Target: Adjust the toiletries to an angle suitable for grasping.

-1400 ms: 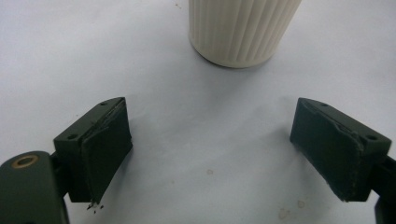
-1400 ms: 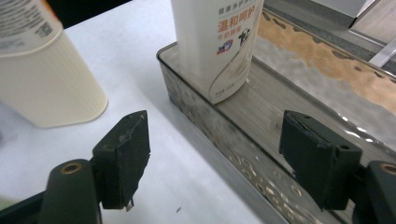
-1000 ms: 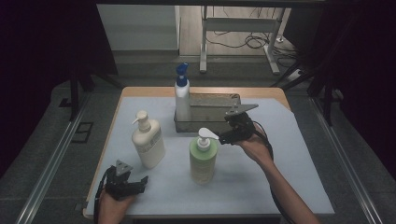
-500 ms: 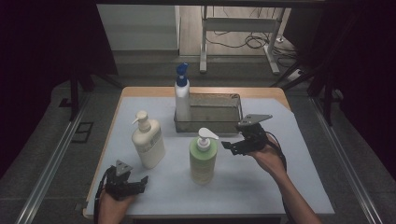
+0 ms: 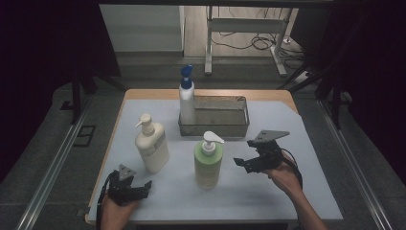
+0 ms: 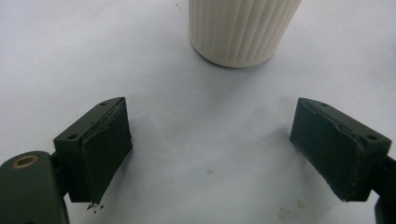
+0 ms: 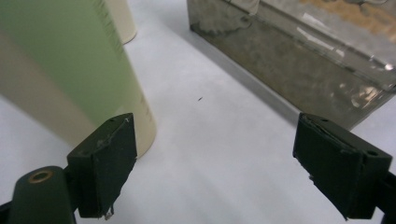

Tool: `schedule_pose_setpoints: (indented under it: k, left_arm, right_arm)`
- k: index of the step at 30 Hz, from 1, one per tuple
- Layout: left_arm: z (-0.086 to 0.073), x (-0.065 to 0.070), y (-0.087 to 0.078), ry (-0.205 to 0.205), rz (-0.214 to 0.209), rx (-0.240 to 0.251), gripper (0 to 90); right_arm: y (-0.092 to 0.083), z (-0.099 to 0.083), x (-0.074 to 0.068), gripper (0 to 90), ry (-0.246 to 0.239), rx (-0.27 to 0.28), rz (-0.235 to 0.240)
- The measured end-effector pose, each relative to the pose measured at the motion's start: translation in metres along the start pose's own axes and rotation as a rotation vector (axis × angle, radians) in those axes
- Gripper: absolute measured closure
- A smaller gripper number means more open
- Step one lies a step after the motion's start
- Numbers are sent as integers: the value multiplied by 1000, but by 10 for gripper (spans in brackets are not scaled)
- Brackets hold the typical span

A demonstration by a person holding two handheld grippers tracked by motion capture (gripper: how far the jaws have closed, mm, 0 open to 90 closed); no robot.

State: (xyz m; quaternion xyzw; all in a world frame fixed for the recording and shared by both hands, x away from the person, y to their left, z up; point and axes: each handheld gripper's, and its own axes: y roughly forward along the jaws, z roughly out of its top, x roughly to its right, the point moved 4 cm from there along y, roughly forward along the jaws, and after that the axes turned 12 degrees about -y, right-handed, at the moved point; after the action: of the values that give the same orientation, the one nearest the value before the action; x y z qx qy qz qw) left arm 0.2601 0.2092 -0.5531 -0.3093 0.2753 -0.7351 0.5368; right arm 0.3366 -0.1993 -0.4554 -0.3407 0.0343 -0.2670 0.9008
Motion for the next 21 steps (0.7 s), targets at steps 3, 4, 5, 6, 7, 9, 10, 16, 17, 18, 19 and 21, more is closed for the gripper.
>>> schedule_pose_setpoints:
  k: [3, 4, 5, 6, 7, 9, 10, 16, 17, 18, 19, 21]
  left_arm:
    - [0, 0, 0, 0, 0, 0, 120]
    - [0, 0, 0, 0, 0, 0, 120]
    - [0, 0, 0, 0, 0, 0, 120]
    - [0, 0, 0, -2, 0, 2, 120]
    - [0, 0, 0, -2, 0, 1, 120]
    - [0, 0, 0, -2, 0, 2, 120]
    - [0, 0, 0, -2, 0, 2, 120]
    - [0, 0, 0, -2, 0, 2, 120]
    - [0, 0, 0, -2, 0, 2, 120]
    - [0, 0, 0, -2, 0, 2, 120]
    - [0, 0, 0, -2, 0, 2, 120]
    - [0, 0, 0, -4, 0, 2, 120]
  right_arm:
    - [-3, -6, -6, 132, 0, 7, 19]
    - [-3, -8, -8, 131, -2, 9, 24]
    - [-3, -9, -10, 130, -2, 9, 27]
    - [-3, -11, -12, 127, -6, 7, 31]
    - [-3, -13, -14, 122, -6, 9, 40]
    - [-3, -15, -18, 111, -5, 11, 54]
    - [-3, -16, -20, 105, -9, 13, 63]
    - [0, -20, -33, 76, -17, 22, 97]
    - [1, -21, -35, 75, -15, 22, 105]
    - [2, -21, -37, 72, -14, 21, 113]
    - [3, -21, -39, 67, -12, 20, 118]
    - [4, -20, -42, 64, -13, 18, 133]
